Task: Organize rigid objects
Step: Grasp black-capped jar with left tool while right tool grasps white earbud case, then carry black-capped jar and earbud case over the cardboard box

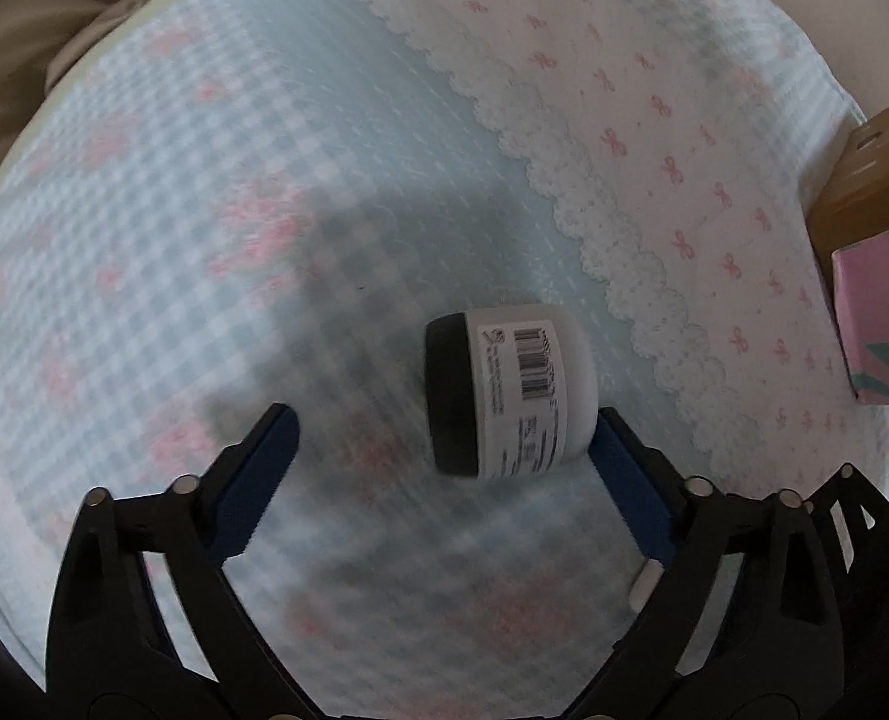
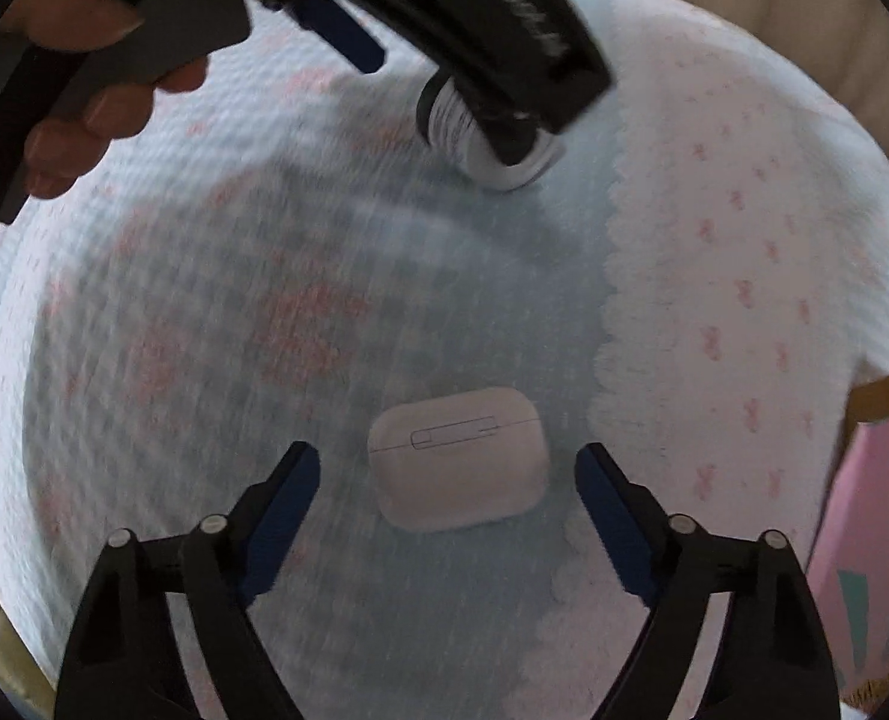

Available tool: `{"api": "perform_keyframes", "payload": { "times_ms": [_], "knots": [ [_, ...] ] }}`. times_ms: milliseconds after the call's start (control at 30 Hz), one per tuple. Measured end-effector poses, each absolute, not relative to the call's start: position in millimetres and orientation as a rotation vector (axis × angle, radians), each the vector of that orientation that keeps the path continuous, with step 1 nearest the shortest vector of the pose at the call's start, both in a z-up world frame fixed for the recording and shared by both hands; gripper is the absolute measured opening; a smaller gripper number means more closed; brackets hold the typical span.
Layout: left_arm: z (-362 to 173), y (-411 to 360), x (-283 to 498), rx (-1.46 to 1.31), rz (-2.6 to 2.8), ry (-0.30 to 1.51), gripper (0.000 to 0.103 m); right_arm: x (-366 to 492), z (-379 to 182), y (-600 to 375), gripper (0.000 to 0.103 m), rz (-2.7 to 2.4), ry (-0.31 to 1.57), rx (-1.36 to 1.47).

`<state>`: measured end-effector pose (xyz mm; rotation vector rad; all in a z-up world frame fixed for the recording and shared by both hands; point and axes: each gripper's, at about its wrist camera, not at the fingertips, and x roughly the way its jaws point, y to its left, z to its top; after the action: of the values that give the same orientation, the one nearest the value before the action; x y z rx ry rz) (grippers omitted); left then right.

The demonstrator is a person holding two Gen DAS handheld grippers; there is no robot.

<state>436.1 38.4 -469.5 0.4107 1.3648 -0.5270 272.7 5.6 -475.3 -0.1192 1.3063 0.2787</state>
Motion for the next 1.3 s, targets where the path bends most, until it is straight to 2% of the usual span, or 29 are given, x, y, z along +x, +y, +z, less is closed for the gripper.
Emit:
{"api": "perform_keyframes", "payload": {
  "times_ms": [67, 167, 200, 267, 500, 833, 1133, 1300],
  "knots": [
    [-474.3, 34.8, 436.1, 0.402, -0.537, 1.377, 0.080, 274.4, -480.2, 3.9, 0.083, 0.286, 1.311, -0.103],
    [-479.7, 28.7, 435.0, 0.395, -0.550, 1.385, 0.068, 275.7, -482.0, 3.1, 0.069, 0.290, 1.302, -0.123],
    [-482.0, 27.3, 435.5, 0.390, -0.559, 1.388, 0.063, 278.1, -482.3, 2.6, 0.061, 0.293, 1.297, -0.135],
    [-485.8, 22.3, 434.1, 0.368, -0.582, 1.400, 0.049, 278.9, -481.2, 1.8, 0.058, 0.300, 1.290, -0.140],
    [-483.4, 17.3, 427.9, 0.349, -0.566, 1.370, 0.049, 275.9, -477.2, 3.9, 0.058, 0.289, 1.291, -0.133],
    [-446.2, 41.9, 424.3, 0.317, -0.543, 1.323, 0.047, 268.3, -455.7, -2.7, 0.057, 0.251, 1.264, -0.109],
    [-364.1, 62.8, 381.6, 0.255, -0.522, 1.233, 0.047, 242.1, -388.1, -14.0, 0.057, 0.193, 1.199, -0.087],
    [-307.8, 68.6, 350.3, 0.228, -0.520, 1.187, 0.047, 226.4, -322.7, -27.4, 0.057, 0.161, 1.177, -0.058]
  ]
}}
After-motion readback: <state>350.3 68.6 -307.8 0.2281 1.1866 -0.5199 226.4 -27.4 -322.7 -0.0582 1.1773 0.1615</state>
